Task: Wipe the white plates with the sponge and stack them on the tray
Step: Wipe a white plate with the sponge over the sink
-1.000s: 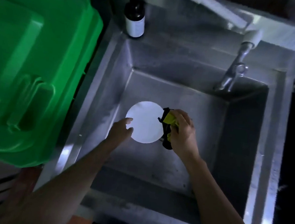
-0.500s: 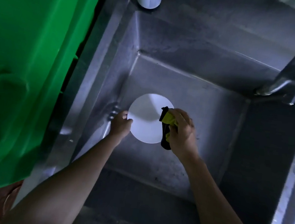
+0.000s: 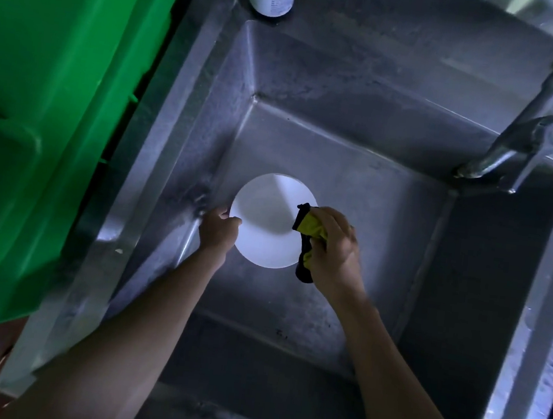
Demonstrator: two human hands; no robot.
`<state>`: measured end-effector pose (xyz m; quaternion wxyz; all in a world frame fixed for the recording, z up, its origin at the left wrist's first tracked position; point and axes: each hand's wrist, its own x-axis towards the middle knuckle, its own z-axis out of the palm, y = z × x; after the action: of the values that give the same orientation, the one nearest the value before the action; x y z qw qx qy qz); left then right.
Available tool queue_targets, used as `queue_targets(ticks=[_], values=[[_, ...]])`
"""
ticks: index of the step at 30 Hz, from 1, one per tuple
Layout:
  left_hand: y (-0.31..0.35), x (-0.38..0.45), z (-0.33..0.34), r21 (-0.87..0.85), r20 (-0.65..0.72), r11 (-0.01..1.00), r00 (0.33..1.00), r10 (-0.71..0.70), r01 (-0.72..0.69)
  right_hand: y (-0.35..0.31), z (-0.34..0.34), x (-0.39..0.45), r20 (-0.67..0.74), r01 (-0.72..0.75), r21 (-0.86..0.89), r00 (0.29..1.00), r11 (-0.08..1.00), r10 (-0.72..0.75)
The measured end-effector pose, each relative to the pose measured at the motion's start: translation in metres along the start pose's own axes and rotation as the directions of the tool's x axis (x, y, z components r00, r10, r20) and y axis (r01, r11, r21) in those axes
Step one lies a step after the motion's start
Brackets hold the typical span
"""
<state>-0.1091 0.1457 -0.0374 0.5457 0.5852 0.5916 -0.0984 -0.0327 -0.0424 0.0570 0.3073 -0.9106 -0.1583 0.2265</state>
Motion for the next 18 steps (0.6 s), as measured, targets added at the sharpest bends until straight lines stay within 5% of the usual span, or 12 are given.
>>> queue_targets(ticks=[5,18], values=[[-0.005,-0.004,0.002,-0.019,0.019,0.998,0.998,-0.055,0.055,-0.001,-0.002,-0.012,0.007,0.007,0.006,1.0,1.0,-0.007],[0.012,-0.05,-0.012,-0.179,0.363,0.957,0.92,-0.151,0.228,-0.022,-0.016,-0.058,-0.103,-0.007,0.113,0.995,0.994,0.018]])
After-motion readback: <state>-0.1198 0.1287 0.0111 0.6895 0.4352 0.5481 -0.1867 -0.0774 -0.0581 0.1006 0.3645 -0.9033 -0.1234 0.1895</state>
